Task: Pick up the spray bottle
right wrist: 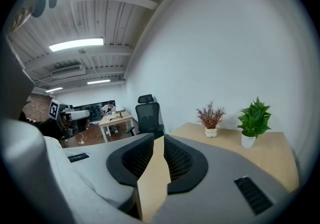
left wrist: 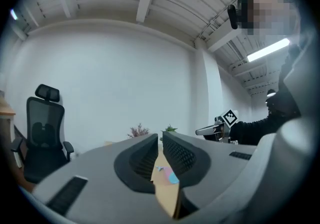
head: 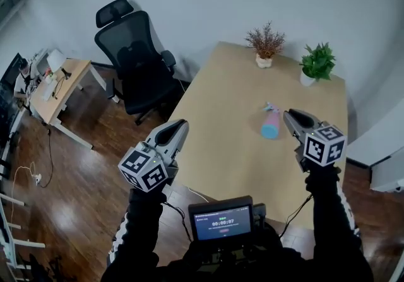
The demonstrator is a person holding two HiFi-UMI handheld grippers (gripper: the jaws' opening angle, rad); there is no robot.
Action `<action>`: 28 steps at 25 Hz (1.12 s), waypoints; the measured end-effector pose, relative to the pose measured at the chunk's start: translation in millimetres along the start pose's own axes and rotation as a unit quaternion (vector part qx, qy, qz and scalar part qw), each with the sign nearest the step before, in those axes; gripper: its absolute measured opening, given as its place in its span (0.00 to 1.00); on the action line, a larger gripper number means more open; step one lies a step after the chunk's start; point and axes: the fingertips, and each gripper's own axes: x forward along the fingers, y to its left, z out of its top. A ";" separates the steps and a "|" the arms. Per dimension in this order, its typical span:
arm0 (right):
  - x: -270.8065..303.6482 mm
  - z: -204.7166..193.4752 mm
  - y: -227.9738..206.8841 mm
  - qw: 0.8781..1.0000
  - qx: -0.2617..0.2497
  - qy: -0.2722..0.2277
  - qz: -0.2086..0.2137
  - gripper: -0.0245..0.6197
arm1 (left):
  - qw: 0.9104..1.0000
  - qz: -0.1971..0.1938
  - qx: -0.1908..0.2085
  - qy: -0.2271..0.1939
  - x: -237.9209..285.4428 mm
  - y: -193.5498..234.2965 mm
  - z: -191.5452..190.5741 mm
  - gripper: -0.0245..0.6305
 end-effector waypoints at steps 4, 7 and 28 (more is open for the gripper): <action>68.6 2.5 -87.0 1.000 0.006 0.023 -0.002 0.10 | 0.999 -0.019 -0.008 0.037 118.5 40.0 -18.7 0.11; 121.7 -12.5 -132.5 0.998 0.032 0.044 -0.022 0.12 | 0.997 -0.041 -0.019 0.055 185.5 78.9 -42.1 0.11; 308.4 -238.4 -311.6 0.877 0.277 0.343 -0.192 0.56 | 0.949 -0.243 -0.072 0.186 433.2 184.3 -195.4 0.24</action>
